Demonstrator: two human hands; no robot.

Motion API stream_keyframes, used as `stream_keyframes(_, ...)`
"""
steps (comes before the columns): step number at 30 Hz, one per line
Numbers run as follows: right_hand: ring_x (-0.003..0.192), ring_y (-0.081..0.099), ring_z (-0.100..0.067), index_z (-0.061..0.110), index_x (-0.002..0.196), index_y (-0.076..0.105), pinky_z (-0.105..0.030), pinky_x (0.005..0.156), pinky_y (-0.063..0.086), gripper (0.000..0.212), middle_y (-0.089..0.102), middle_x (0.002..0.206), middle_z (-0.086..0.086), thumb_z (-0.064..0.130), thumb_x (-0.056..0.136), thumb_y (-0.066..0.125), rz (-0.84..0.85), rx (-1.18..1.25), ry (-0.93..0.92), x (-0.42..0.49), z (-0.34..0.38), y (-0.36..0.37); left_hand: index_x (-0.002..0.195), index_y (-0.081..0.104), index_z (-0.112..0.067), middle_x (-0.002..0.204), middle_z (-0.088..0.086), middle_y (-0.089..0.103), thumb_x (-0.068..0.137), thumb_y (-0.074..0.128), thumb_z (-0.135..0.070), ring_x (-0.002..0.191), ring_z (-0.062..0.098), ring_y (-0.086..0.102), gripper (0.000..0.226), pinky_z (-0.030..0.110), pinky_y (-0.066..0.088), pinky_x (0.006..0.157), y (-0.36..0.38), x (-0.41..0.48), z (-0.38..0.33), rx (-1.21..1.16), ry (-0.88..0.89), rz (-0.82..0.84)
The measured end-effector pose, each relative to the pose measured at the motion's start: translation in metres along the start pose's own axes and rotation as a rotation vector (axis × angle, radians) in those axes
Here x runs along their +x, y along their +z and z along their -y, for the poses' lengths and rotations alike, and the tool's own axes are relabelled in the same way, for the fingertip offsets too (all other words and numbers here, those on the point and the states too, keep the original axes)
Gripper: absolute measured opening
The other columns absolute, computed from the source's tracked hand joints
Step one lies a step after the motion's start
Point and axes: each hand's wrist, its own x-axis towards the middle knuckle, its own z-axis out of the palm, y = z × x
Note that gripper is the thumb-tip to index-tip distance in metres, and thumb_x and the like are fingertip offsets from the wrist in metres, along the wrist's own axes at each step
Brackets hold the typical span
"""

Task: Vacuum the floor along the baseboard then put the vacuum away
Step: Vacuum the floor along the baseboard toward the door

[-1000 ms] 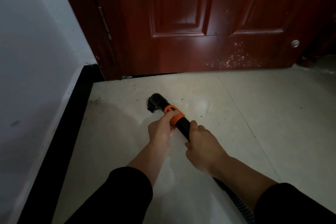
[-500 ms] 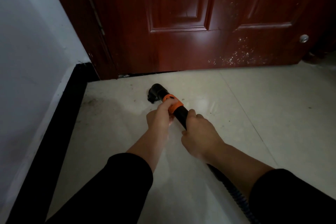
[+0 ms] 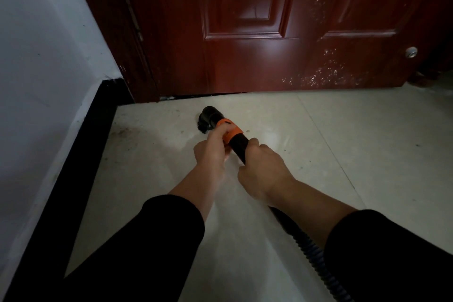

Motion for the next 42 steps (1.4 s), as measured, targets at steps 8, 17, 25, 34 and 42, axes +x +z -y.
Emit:
stream_keyframes(8,0.093,0.056,-0.025,0.007,0.127,0.039,-0.031,0.074,0.046,0.041,0.052,0.107,-0.011,0.015,0.09,0.053,0.042,0.031,-0.013,-0.021,0.008,0.01,0.081,0.06,-0.012,0.091,0.009,0.068,0.073,0.078,-0.018,0.082,0.017,0.067,0.02,0.025,0.053,0.072,-0.024,-0.012,0.004,0.014,0.004,-0.023)
stream_keyframes(17,0.089,0.051,-0.024,0.005,0.127,0.039,-0.03,0.072,0.042,0.04,0.053,0.113,-0.013,0.014,0.09,0.052,0.065,0.054,-0.048,-0.022,0.047,0.024,0.097,0.063,-0.004,0.093,0.01,0.069,0.071,0.079,-0.018,0.08,0.018,0.068,0.033,0.026,0.055,0.068,-0.06,-0.012,-0.019,-0.013,0.033,-0.075)
stream_keyframes(25,0.094,0.057,-0.026,0.006,0.125,0.04,-0.033,0.077,0.049,0.039,0.054,0.112,-0.013,0.015,0.089,0.054,0.073,0.061,-0.064,-0.032,0.059,0.039,0.083,0.062,-0.009,0.096,0.011,0.069,0.072,0.078,-0.018,0.083,0.02,0.068,0.021,0.026,0.055,0.07,-0.083,-0.019,-0.021,0.018,0.052,-0.087)
stream_keyframes(34,0.097,0.057,-0.024,0.007,0.128,0.04,-0.031,0.079,0.049,0.04,0.054,0.115,-0.012,0.016,0.092,0.054,0.101,0.096,-0.091,-0.052,0.072,0.053,0.085,0.065,-0.006,0.098,0.015,0.071,0.069,0.081,-0.021,0.092,0.027,0.069,0.027,0.03,0.057,0.074,-0.112,-0.027,-0.019,0.058,0.052,-0.16)
stream_keyframes(42,0.094,0.058,-0.024,0.007,0.125,0.042,-0.028,0.073,0.046,0.037,0.055,0.113,-0.012,0.015,0.091,0.054,0.126,0.11,-0.133,-0.065,0.093,0.069,0.095,0.066,-0.004,0.099,0.014,0.07,0.07,0.08,-0.021,0.087,0.024,0.068,0.033,0.028,0.053,0.068,-0.145,-0.034,-0.024,0.051,0.061,-0.211)
